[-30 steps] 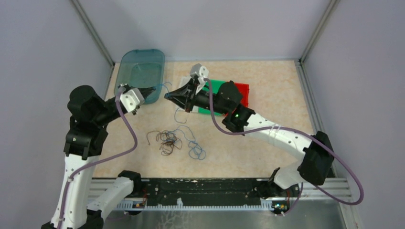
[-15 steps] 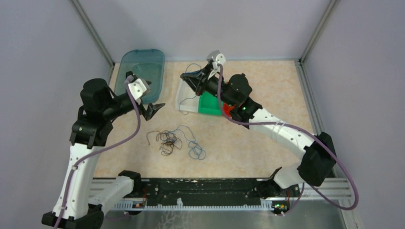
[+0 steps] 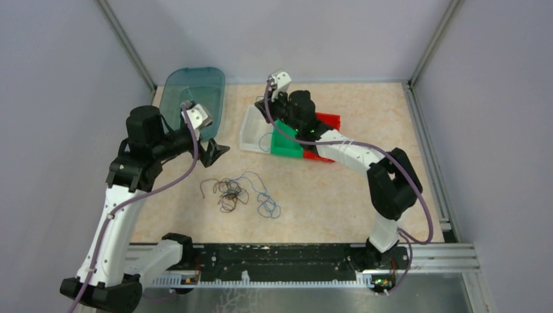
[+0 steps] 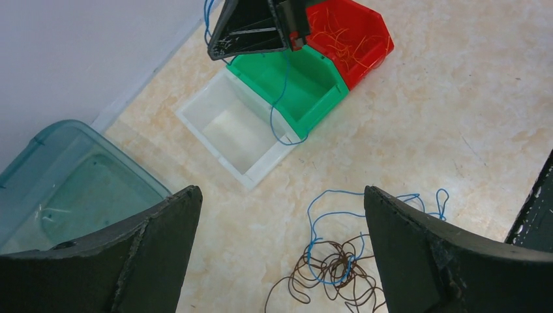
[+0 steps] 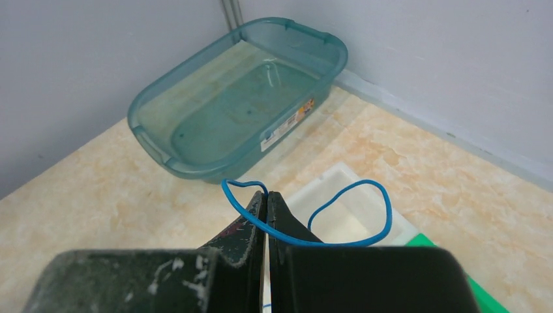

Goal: Untangle the cables

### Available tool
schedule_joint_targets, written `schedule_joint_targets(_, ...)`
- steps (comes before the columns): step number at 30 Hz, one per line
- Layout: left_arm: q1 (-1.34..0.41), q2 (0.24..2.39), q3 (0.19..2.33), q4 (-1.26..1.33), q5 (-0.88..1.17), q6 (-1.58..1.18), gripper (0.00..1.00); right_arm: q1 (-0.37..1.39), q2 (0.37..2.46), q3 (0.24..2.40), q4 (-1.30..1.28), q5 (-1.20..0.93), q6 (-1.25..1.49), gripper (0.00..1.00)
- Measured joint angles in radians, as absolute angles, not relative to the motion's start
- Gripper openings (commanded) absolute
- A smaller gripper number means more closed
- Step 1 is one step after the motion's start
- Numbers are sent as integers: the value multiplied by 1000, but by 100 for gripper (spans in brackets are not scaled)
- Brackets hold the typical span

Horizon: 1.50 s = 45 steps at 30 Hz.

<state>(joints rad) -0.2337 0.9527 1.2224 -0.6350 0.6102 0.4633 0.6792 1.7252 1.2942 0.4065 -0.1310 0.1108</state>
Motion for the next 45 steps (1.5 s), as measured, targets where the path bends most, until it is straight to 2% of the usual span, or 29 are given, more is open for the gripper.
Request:
schedule_joint_targets(19, -208, 986, 1179, -572, 591, 416, 100, 656, 2042, 1554, 387, -135, 132, 0)
schedule_joint_targets(26, -206, 991, 1179, -544, 587, 415, 100, 656, 2164, 1612, 211, -119, 134, 0)
schedule_joint_targets(31, -206, 991, 1179, -537, 587, 415, 100, 659, 2165, 1608, 170, -106, 152, 30)
schedule_joint_targets(33, -206, 991, 1179, -536, 587, 415, 100, 659, 2163, 1599, 162, -106, 159, 38)
schedule_joint_targets(45, -205, 992, 1179, -525, 587, 411, 100, 665, 2117, 1614, -12, -100, 213, 50)
